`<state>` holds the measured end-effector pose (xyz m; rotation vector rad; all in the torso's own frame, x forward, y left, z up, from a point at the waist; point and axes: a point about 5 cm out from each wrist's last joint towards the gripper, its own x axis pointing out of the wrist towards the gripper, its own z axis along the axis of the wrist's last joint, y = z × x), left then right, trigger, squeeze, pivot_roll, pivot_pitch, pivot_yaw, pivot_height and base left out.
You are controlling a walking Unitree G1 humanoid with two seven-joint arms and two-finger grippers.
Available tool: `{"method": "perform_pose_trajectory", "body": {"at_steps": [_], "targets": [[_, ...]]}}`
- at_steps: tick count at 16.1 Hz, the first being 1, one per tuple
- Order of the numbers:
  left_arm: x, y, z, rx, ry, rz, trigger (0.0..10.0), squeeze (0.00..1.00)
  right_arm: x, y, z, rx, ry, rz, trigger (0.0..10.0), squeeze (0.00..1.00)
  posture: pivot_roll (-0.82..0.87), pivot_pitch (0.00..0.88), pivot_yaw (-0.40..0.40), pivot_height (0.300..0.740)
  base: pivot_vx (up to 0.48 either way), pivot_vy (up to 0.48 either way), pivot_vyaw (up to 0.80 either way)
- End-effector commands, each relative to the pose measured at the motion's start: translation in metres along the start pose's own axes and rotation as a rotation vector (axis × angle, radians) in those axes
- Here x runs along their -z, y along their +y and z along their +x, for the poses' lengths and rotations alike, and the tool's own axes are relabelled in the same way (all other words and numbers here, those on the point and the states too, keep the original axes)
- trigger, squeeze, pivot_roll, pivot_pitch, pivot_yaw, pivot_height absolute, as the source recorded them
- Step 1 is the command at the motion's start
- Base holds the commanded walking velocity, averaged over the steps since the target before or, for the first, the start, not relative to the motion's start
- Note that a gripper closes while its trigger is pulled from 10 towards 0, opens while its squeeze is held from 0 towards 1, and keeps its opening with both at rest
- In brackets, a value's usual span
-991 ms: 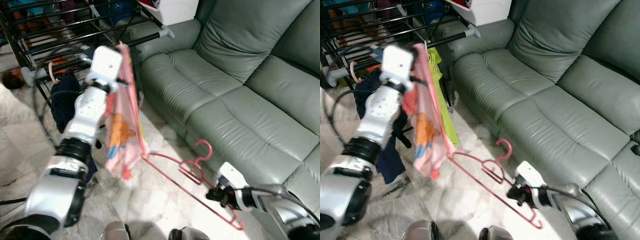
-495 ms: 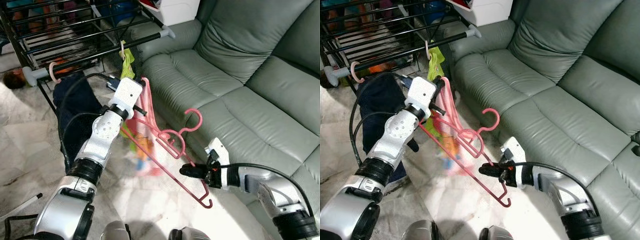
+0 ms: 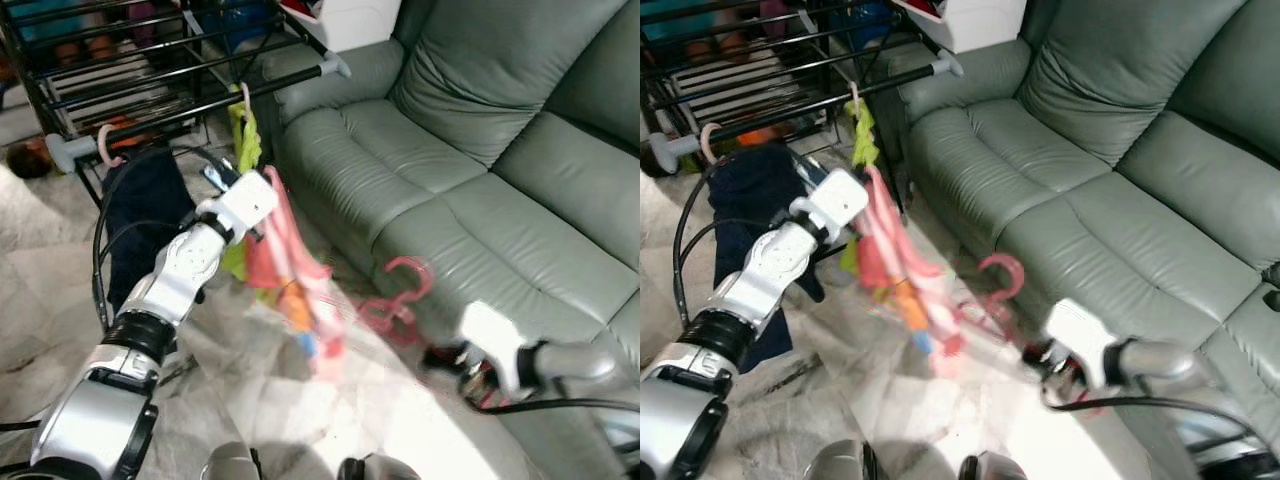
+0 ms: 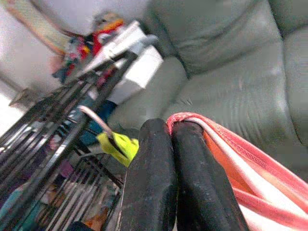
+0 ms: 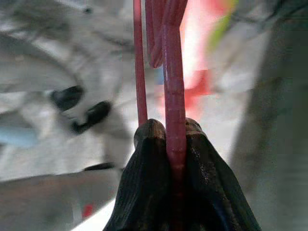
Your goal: Hang hanger
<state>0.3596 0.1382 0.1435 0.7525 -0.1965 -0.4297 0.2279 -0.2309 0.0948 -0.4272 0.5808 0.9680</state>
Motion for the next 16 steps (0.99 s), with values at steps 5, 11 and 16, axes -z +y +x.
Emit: {"method": "perform_pose_trajectory", "body": {"at_steps": [5,11,16], "targets": [[0.016,-0.032,-0.005,0.277,0.088,0.074,10.0,0.00,-0.017,-0.021,-0.008,0.118,-0.048,-0.146,10.0,0.00,-0.09,0.036,-0.015,0.740,0.000,0.000,0.00],[0.015,-0.035,-0.007,0.289,0.075,0.051,10.0,0.00,-0.010,-0.023,-0.002,0.094,-0.010,-0.182,10.0,0.00,-0.08,0.034,-0.028,0.740,0.000,0.000,0.00],[0.016,-0.026,-0.008,0.282,0.089,0.053,10.0,0.00,0.007,-0.023,-0.006,0.107,0.059,-0.177,10.0,0.00,-0.09,0.034,-0.024,0.740,0.000,0.000,0.00]]}}
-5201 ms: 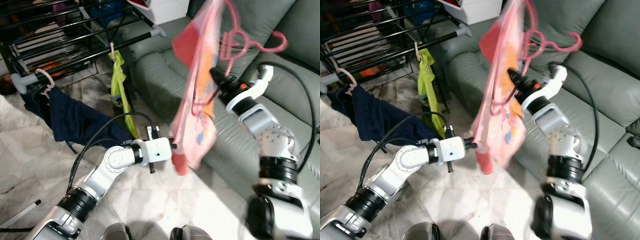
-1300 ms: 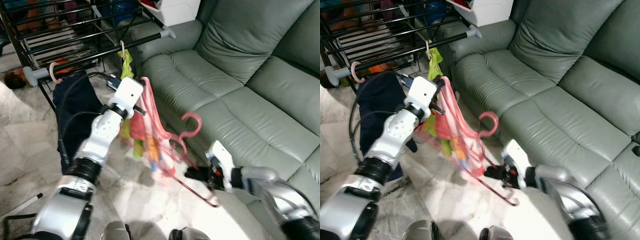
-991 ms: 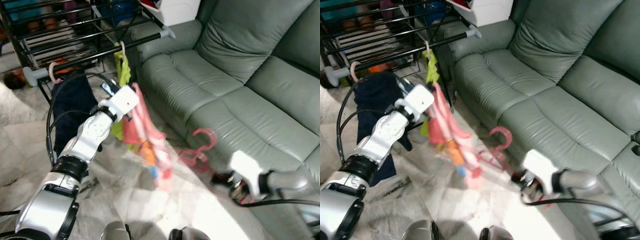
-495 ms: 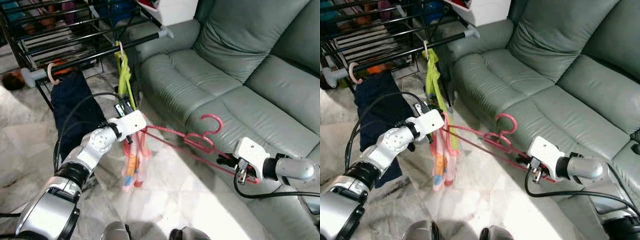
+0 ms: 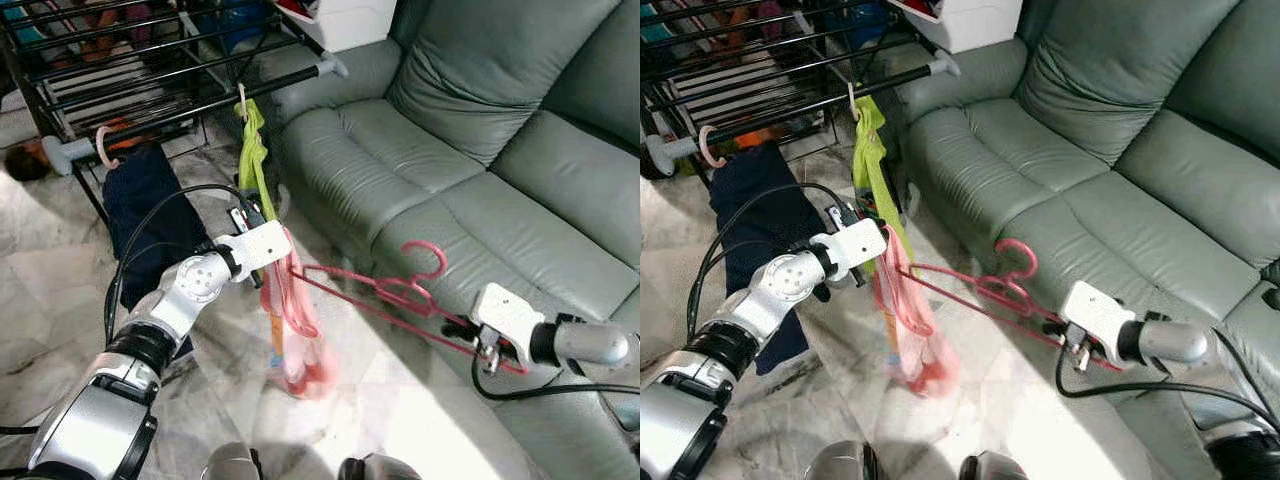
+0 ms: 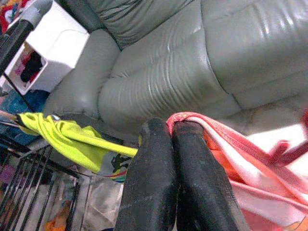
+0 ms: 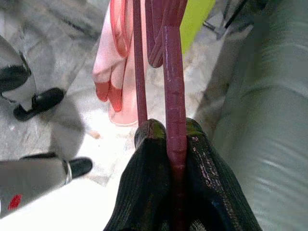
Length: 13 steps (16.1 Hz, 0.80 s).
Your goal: Hang hanger
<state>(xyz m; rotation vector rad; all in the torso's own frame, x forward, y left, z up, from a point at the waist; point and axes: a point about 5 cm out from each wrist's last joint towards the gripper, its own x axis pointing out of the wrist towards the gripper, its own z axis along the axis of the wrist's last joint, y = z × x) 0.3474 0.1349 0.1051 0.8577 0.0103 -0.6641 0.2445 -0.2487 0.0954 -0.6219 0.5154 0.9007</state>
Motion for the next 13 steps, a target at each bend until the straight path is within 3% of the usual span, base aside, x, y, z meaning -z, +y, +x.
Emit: {"method": "perform_pose_trajectory", "body": {"at_steps": [1,4,8,13], "targets": [[-0.005,0.009,0.000,-0.022,-0.017,0.003,10.0,0.00,0.002,0.000,-0.002,-0.004,0.012,-0.014,10.0,0.00,-0.09,0.034,-0.024,0.740,0.000,0.000,0.00],[-0.007,0.009,-0.002,-0.020,-0.028,0.005,10.0,0.00,0.004,-0.002,0.000,0.007,0.016,-0.012,10.0,0.00,-0.09,0.035,-0.023,0.740,0.000,0.000,0.00],[-0.034,0.005,-0.001,0.030,-0.129,-0.023,10.0,0.00,0.007,-0.002,0.010,0.011,0.021,-0.001,10.0,0.00,-0.08,0.038,-0.022,0.740,0.000,0.000,0.00],[-0.050,0.001,-0.006,0.069,-0.174,-0.050,10.0,0.00,0.007,-0.005,0.016,0.028,0.014,0.006,10.0,0.00,-0.07,0.039,-0.025,0.740,0.000,0.000,0.00]]}}
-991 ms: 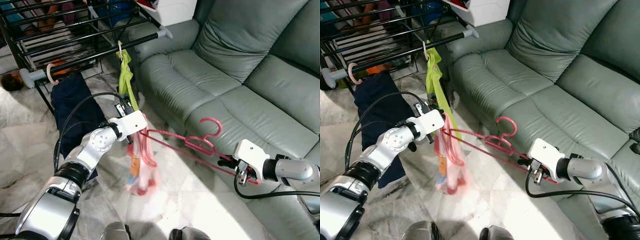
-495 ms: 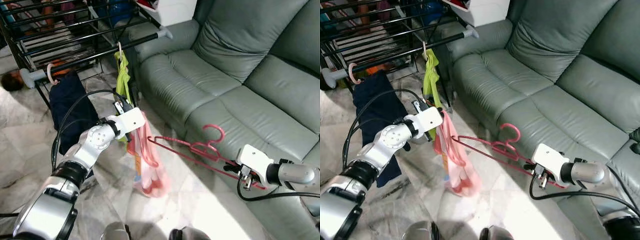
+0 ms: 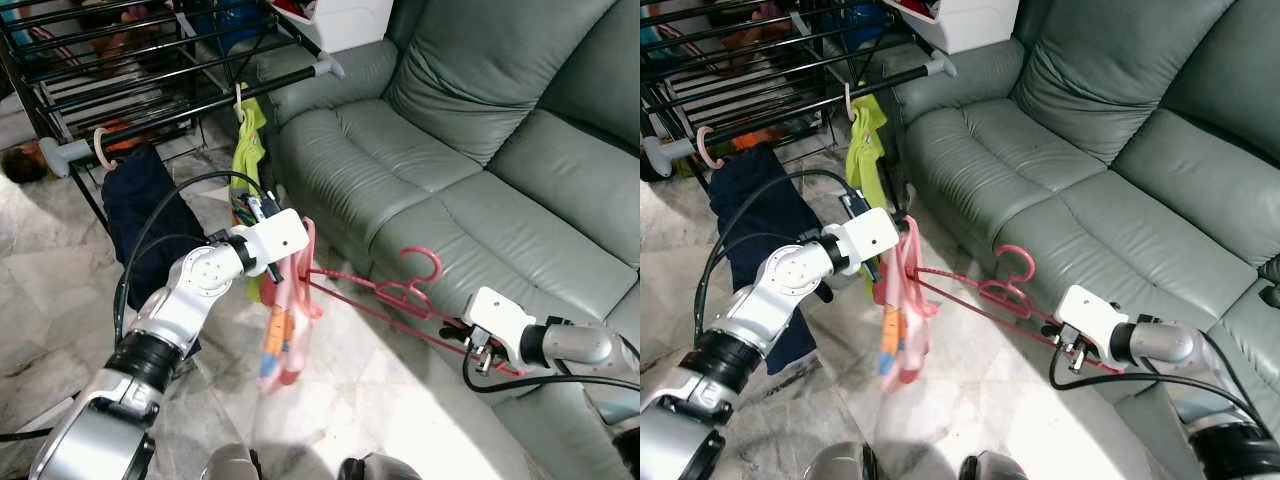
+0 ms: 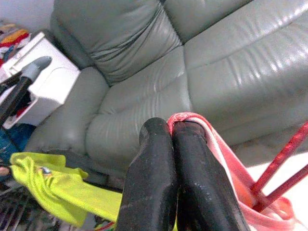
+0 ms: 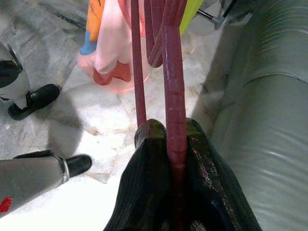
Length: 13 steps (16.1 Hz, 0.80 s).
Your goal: Hang hanger
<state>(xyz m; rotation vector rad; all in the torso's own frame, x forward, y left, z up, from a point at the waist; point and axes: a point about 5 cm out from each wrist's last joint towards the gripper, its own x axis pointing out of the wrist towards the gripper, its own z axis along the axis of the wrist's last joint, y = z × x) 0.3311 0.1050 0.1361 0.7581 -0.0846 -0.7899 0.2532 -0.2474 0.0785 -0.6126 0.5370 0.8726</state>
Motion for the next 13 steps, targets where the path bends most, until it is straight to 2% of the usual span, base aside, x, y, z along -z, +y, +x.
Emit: {"method": "perform_pose_trajectory", "body": {"at_steps": [1,3,7,8,9,11,13], "targets": [[-0.007,0.001,-0.001,0.009,-0.022,-0.001,10.0,0.00,-0.003,-0.004,0.001,0.015,-0.006,-0.019,10.0,0.00,-0.07,0.039,-0.025,0.740,0.000,0.000,0.00],[-0.018,0.000,-0.001,0.014,-0.051,-0.006,10.0,0.00,-0.003,-0.005,0.005,0.023,-0.005,-0.013,10.0,0.00,-0.07,0.042,-0.027,0.740,0.000,0.000,0.00],[-0.052,0.000,0.005,0.018,-0.195,-0.103,10.0,0.00,0.001,0.001,0.016,0.007,-0.003,0.048,10.0,0.00,-0.06,0.042,-0.032,0.740,0.000,0.000,0.00],[-0.056,-0.003,0.006,0.048,-0.217,-0.056,10.0,0.00,0.001,0.002,0.018,-0.001,-0.002,0.063,10.0,0.00,-0.06,0.042,-0.032,0.740,0.000,0.000,0.00],[-0.065,-0.009,0.007,0.097,-0.258,-0.046,10.0,0.00,0.006,0.001,0.021,0.014,0.021,0.093,10.0,0.00,-0.06,0.042,-0.032,0.740,0.000,0.000,0.00],[-0.076,-0.018,0.006,0.167,-0.290,-0.061,10.0,0.00,0.013,-0.006,0.025,0.092,0.047,0.170,10.0,0.00,-0.06,0.044,-0.031,0.740,0.000,0.000,0.00],[-0.077,-0.020,0.005,0.174,-0.284,-0.059,10.0,0.00,0.015,-0.012,0.027,0.153,0.059,0.188,10.0,0.00,-0.06,0.045,-0.030,0.740,0.000,0.000,0.00]]}}
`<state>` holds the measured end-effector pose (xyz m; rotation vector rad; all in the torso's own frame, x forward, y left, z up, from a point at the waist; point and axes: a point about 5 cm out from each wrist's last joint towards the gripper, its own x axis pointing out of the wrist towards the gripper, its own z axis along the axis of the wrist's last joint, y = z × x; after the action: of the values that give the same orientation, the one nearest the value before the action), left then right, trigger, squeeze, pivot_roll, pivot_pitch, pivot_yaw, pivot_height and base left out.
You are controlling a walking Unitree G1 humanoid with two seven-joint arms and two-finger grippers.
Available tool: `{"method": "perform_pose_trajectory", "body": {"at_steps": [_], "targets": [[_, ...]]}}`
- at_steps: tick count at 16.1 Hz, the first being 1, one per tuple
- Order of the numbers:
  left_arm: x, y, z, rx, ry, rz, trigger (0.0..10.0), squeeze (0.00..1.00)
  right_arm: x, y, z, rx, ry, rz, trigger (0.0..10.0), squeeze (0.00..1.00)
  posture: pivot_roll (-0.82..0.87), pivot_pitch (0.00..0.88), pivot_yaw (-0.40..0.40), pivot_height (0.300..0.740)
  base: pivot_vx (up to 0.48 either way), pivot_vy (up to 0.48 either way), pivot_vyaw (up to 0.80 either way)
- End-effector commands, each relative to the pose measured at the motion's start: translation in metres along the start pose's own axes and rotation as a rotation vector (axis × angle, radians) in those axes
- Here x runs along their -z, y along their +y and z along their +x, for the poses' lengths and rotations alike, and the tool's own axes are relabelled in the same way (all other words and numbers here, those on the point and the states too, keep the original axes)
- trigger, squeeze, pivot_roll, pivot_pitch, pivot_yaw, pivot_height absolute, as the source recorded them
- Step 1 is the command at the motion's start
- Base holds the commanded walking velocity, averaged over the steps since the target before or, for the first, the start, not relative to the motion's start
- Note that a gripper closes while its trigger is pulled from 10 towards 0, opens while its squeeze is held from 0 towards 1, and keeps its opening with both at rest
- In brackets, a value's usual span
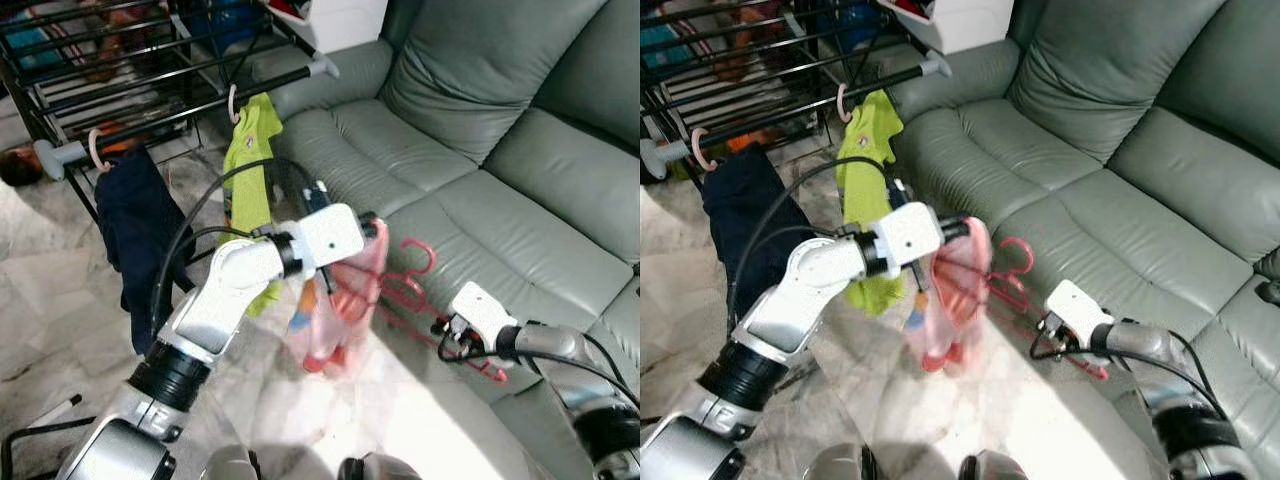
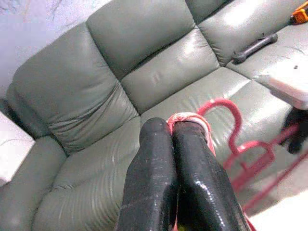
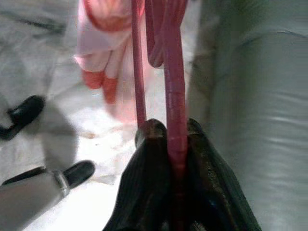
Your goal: Hang hanger
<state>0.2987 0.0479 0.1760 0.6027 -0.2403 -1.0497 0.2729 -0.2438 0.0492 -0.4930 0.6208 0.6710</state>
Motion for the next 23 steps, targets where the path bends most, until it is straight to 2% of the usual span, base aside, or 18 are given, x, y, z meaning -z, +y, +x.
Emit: {"method": "perform_pose_trajectory", "body": {"at_steps": [1,2,4,5,6,9,13,14,15,16,17,18,19,20,22,23], "targets": [[-0.001,0.001,-0.002,-0.005,0.002,0.002,10.0,0.00,0.000,-0.009,-0.003,0.055,0.003,0.030,10.0,0.00,-0.06,0.045,-0.030,0.740,0.000,0.000,0.00],[0.002,0.003,-0.004,-0.024,0.022,0.009,10.0,0.00,0.001,-0.010,-0.002,0.069,0.009,0.063,10.0,0.00,-0.06,0.047,-0.030,0.740,0.000,0.000,0.00],[0.000,0.018,-0.009,-0.112,0.014,-0.040,10.0,0.00,0.015,-0.007,0.001,0.083,0.053,0.170,10.0,0.00,-0.05,0.049,-0.035,0.740,0.000,0.000,0.00],[0.001,0.028,-0.012,-0.171,0.018,-0.056,10.0,0.00,0.023,-0.004,0.002,0.094,0.077,0.216,10.0,0.00,-0.04,0.050,-0.038,0.740,0.000,0.000,0.00],[0.011,0.048,-0.019,-0.298,0.080,-0.042,10.0,0.00,0.030,-0.001,0.004,0.108,0.085,0.252,10.0,0.00,-0.04,0.050,-0.038,0.740,0.000,0.000,0.00],[0.020,0.059,-0.026,-0.368,0.152,-0.036,10.0,0.00,0.035,0.004,0.003,0.085,0.087,0.260,10.0,0.00,-0.06,0.050,-0.036,0.740,0.000,0.000,0.00],[0.016,0.063,-0.025,-0.394,0.141,-0.059,10.0,0.00,0.055,-0.001,-0.008,0.142,0.148,0.317,10.0,0.00,-0.06,0.049,-0.038,0.740,0.000,0.000,0.00],[0.015,0.063,-0.024,-0.399,0.132,-0.063,10.0,0.00,0.058,-0.018,-0.014,0.309,0.132,0.386,10.0,0.00,-0.07,0.053,-0.038,0.740,0.000,0.000,0.00],[0.014,0.062,-0.024,-0.392,0.128,-0.060,10.0,0.00,0.058,-0.028,-0.018,0.407,0.118,0.433,10.0,0.00,-0.07,0.053,-0.038,0.740,0.000,0.000,0.00],[0.010,0.056,-0.022,-0.355,0.099,-0.050,10.0,0.00,0.057,-0.049,-0.030,0.595,0.076,0.537,10.0,0.00,-0.06,0.054,-0.037,0.740,0.000,0.000,0.00],[0.008,0.053,-0.020,-0.338,0.082,-0.049,10.0,0.00,0.057,-0.056,-0.034,0.657,0.056,0.578,10.0,0.00,-0.06,0.053,-0.038,0.740,0.000,0.000,0.00],[-0.001,0.045,-0.016,-0.285,0.017,-0.067,10.0,0.00,0.051,-0.073,-0.045,0.790,-0.045,0.701,10.0,0.00,-0.06,0.053,-0.040,0.740,0.000,0.000,0.00],[-0.006,0.040,-0.014,-0.257,-0.017,-0.077,10.0,0.00,0.045,-0.080,-0.048,0.836,-0.097,0.746,10.0,0.00,-0.06,0.053,-0.040,0.740,0.000,0.000,0.00],[-0.017,0.025,-0.008,-0.167,-0.090,-0.114,10.0,0.00,0.029,-0.094,-0.053,0.923,-0.226,0.824,10.0,0.00,-0.06,0.051,-0.039,0.740,0.000,0.000,0.00],[-0.021,0.005,-0.001,-0.051,-0.125,-0.179,10.0,0.00,0.006,-0.105,-0.051,0.950,-0.357,0.908,10.0,0.00,-0.06,0.048,-0.038,0.740,0.000,0.000,0.00],[-0.011,-0.014,0.002,0.031,-0.087,-0.212,10.0,0.00,-0.032,-0.108,-0.037,0.826,-0.506,0.976,10.0,0.00,-0.06,0.044,-0.030,0.740,0.000,0.000,0.00]]}}
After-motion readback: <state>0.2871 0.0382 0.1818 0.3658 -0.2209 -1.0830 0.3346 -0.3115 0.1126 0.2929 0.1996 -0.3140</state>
